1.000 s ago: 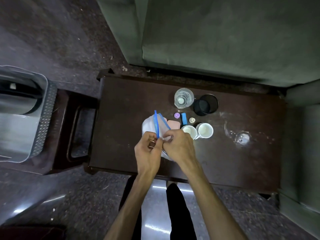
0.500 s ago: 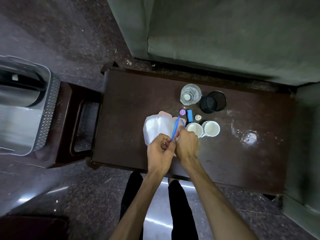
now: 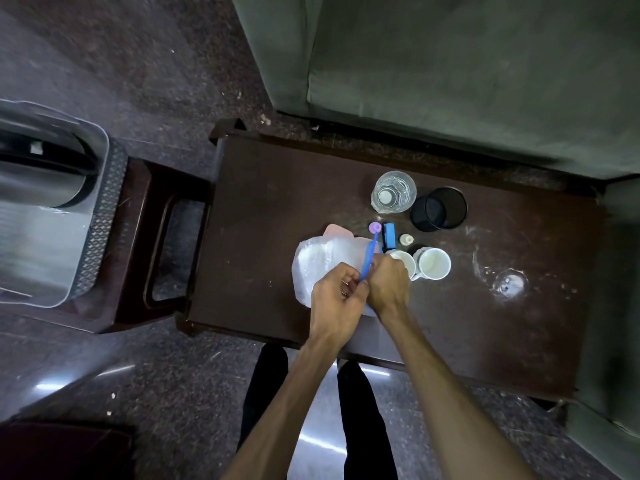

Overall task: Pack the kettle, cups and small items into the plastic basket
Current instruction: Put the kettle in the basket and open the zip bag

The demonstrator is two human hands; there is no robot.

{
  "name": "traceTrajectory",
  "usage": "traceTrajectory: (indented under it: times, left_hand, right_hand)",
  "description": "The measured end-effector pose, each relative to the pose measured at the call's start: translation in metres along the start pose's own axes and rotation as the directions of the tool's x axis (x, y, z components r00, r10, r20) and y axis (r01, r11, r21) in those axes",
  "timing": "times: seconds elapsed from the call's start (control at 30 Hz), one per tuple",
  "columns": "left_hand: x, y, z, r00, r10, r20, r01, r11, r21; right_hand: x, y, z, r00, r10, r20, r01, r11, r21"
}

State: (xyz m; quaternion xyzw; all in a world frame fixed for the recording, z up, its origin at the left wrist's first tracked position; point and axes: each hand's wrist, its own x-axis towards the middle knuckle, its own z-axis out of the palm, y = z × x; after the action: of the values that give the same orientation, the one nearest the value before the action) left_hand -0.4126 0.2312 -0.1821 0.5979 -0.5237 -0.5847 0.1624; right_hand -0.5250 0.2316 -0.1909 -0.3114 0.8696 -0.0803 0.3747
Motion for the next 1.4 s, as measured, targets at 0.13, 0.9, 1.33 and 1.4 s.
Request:
traceTrajectory:
  times: [0.13,0.9,1.33,1.4]
  left_hand:
    - [0.002,-0.002,-0.001,0.999,-0.012,-0.034,0.012,1.0,0.001]
    - [0.009,-0.002,-0.012,0.998,0.012,-0.068,-0.012,1.0,-0.003]
    - [0.001,-0.005,-0.019,0.999,-0.024,-0.047,0.025,0.999,0.026]
    - [0.003,-0.006,-0.02,0.999,-0.025,-0.03,0.027,0.999,0.047]
  right_hand:
    - [-0.002,0.0,-0.004,1.0,-0.023,-0.001,0.023,0.998,0.064]
    - [0.013,0.001,-0.001,0.973,-0.094,0.21,0.049,0.976,0.212]
    - [0.015,-0.006,0.016,0.942,-0.331,0.058,0.334,0.904,-0.269]
    - [0.017,-0.007,0.017,0.943,-0.316,0.1,0.331,0.899,-0.287]
